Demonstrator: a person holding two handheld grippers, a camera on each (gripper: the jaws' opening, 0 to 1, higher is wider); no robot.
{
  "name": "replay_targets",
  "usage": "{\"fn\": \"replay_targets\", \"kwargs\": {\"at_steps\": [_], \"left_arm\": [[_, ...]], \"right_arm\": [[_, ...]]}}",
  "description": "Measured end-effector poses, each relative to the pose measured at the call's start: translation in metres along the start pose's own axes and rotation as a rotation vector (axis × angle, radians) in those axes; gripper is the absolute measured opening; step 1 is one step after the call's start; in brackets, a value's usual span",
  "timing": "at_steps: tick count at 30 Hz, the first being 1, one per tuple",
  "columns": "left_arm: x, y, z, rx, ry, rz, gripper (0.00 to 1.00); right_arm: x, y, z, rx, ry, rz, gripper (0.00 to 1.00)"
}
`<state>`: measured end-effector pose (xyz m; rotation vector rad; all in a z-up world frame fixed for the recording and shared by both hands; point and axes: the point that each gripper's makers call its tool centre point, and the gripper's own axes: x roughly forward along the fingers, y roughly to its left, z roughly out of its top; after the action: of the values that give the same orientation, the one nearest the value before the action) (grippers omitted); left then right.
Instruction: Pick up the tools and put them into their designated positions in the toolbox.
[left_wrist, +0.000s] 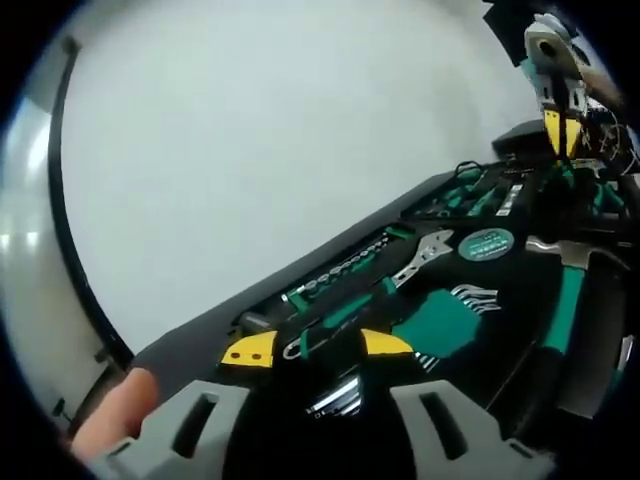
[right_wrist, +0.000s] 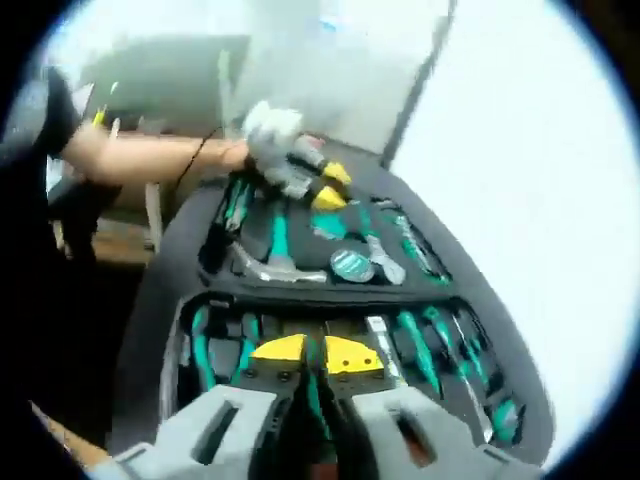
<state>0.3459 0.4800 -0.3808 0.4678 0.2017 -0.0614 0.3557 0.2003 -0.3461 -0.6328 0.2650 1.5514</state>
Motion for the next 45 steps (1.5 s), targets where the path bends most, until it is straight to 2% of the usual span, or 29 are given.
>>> {"fn": "replay_targets", "kwargs": {"at_steps": [2, 3, 5, 7, 9, 10, 11, 12, 13, 14, 15, 16, 17, 18, 19, 21, 28, 30, 31, 32, 33, 36, 37, 38, 39, 41, 43, 44, 45], "left_arm": [[-0.001, 0.000, 0.000, -0.004, 0.001, 0.000, 0.31], [0.000, -0.001, 0.001, -0.007, 0.000, -0.005, 0.31], [-0.001, 0.000, -0.001, -0.012, 0.004, 0.000, 0.31], [-0.002, 0.001, -0.002, -0.008, 0.005, 0.005, 0.31], [-0.004, 0.000, -0.001, -0.004, 0.003, 0.005, 0.30], [-0.004, -0.001, 0.000, -0.004, 0.004, 0.006, 0.30], [-0.006, -0.001, 0.000, -0.001, 0.005, 0.011, 0.30], [-0.007, -0.001, 0.000, 0.003, 0.004, 0.011, 0.30], [-0.006, -0.002, 0.001, 0.007, 0.002, 0.007, 0.29], [-0.006, -0.003, 0.002, 0.009, 0.002, 0.007, 0.29], [-0.004, -0.003, 0.002, 0.010, 0.001, 0.002, 0.29], [-0.003, -0.003, 0.003, 0.009, 0.001, 0.003, 0.29], [-0.004, -0.004, 0.003, 0.007, 0.002, 0.004, 0.29], [-0.005, -0.004, 0.003, 0.005, 0.003, 0.004, 0.29], [-0.004, -0.003, 0.002, 0.005, 0.004, 0.006, 0.29], [-0.004, -0.003, 0.001, 0.007, 0.006, 0.012, 0.29], [-0.003, -0.002, -0.001, 0.003, 0.010, 0.016, 0.29], [-0.004, -0.001, -0.001, 0.007, 0.010, 0.020, 0.29], [-0.004, -0.001, -0.002, 0.009, 0.010, 0.021, 0.29], [-0.004, -0.002, -0.002, 0.010, 0.010, 0.021, 0.29], [-0.004, -0.001, -0.002, 0.010, 0.011, 0.022, 0.29], [-0.004, -0.001, -0.003, 0.013, 0.011, 0.025, 0.28], [-0.005, 0.000, -0.003, 0.014, 0.013, 0.029, 0.28], [-0.005, 0.000, -0.003, 0.015, 0.013, 0.029, 0.28], [-0.005, -0.001, -0.003, 0.019, 0.012, 0.030, 0.28], [-0.004, -0.001, -0.003, 0.020, 0.014, 0.030, 0.28], [-0.005, 0.000, -0.003, 0.026, 0.018, 0.035, 0.28], [-0.006, 0.000, -0.002, 0.029, 0.023, 0.038, 0.28], [-0.007, -0.001, 0.000, 0.030, 0.029, 0.038, 0.28]], "right_arm": [[-0.021, -0.017, -0.026, 0.009, 0.070, -0.026, 0.15], [-0.028, -0.023, -0.040, 0.052, 0.098, -0.031, 0.15], [-0.034, -0.035, -0.059, 0.173, 0.107, -0.043, 0.15], [-0.031, -0.028, -0.064, 0.286, 0.099, -0.011, 0.15], [-0.026, -0.018, -0.060, 0.288, 0.053, 0.039, 0.18], [-0.023, -0.013, -0.057, 0.282, 0.026, 0.074, 0.26], [-0.019, -0.014, -0.060, 0.296, 0.030, 0.073, 0.36], [-0.017, -0.013, -0.067, 0.340, 0.067, 0.056, 0.39], [-0.013, -0.019, -0.075, 0.328, 0.097, 0.031, 0.35], [-0.008, -0.023, -0.077, 0.274, 0.095, 0.012, 0.32], [-0.003, -0.019, -0.072, 0.247, 0.064, 0.051, 0.34], [-0.001, -0.018, -0.074, 0.285, 0.067, 0.050, 0.32], [0.001, -0.014, -0.068, 0.301, 0.028, 0.077, 0.30], [0.004, -0.014, -0.067, 0.360, 0.017, 0.069, 0.29], [0.005, -0.008, -0.063, 0.354, 0.009, 0.096, 0.28], [0.009, -0.004, -0.062, 0.362, 0.019, 0.093, 0.27], [0.022, 0.005, -0.048, 0.239, 0.006, 0.089, 0.27], [0.027, 0.004, -0.045, 0.158, 0.015, 0.050, 0.27], [0.032, 0.005, -0.045, 0.144, 0.037, 0.029, 0.27], [0.034, 0.003, -0.043, 0.084, 0.046, -0.009, 0.27], [0.035, 0.004, -0.047, 0.040, 0.087, -0.022, 0.27], [0.034, 0.005, -0.048, -0.032, 0.109, -0.062, 0.28], [0.035, 0.004, -0.050, -0.113, 0.113, -0.061, 0.28], [0.033, -0.002, -0.048, -0.076, 0.099, -0.064, 0.28], [0.028, -0.006, -0.046, -0.100, 0.085, -0.072, 0.30], [0.014, -0.014, -0.032, -0.020, -0.001, -0.122, 0.29], [-0.012, -0.032, -0.005, 0.079, -0.170, -0.246, 0.26], [-0.022, -0.040, 0.000, 0.101, -0.210, -0.333, 0.22], [-0.030, -0.045, 0.000, 0.113, -0.222, -0.423, 0.16]]}}
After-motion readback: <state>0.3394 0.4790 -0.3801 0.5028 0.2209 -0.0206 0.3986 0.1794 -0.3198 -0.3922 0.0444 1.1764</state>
